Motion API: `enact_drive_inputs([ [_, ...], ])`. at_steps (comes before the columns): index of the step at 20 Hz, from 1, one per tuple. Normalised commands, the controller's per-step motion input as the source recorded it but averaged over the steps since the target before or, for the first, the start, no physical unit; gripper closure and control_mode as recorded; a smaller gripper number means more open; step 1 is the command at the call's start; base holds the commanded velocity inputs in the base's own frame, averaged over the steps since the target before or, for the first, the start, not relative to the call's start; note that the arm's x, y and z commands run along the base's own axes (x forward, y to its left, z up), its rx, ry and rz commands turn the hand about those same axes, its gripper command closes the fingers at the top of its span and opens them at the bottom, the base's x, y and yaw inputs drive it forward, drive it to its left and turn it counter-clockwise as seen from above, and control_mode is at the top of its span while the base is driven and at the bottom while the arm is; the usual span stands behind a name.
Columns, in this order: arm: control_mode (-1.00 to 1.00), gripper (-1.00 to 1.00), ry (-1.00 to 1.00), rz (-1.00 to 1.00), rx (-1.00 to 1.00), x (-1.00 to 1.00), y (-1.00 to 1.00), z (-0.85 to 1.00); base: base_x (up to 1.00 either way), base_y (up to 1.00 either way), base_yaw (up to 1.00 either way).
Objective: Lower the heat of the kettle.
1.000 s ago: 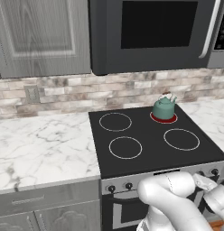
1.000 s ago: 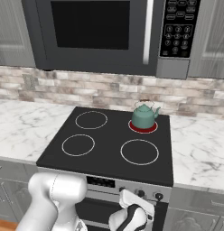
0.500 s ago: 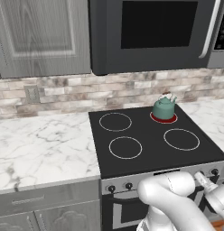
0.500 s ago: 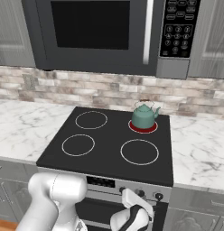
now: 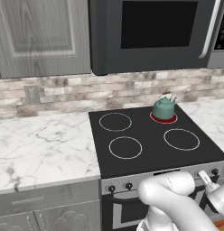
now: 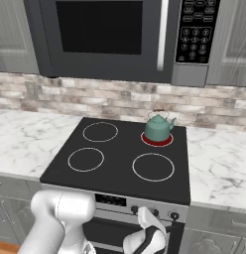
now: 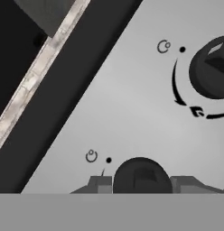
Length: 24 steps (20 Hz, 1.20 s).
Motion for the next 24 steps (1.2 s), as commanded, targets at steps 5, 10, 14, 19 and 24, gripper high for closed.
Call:
enact_drive_inputs([
  [5,-1.00,1.00,0.00,0.04,0.19,-0.14,0.00,0.00,0.00,0.00,0.00],
  [10,-1.00,1.00,-0.01,0.05,0.19,-0.15,0.00,0.00,0.00,0.00,0.00],
  [14,-1.00,1.00,-0.01,0.05,0.20,-0.15,0.00,0.00,0.00,0.00,0.00],
  [19,-1.00,1.00,-0.02,0.06,0.19,-0.13,0.00,0.00,0.00,0.00,0.00],
  [24,-1.00,1.00,-0.01,0.05,0.15,-0.11,0.00,0.00,0.00,0.00,0.00],
])
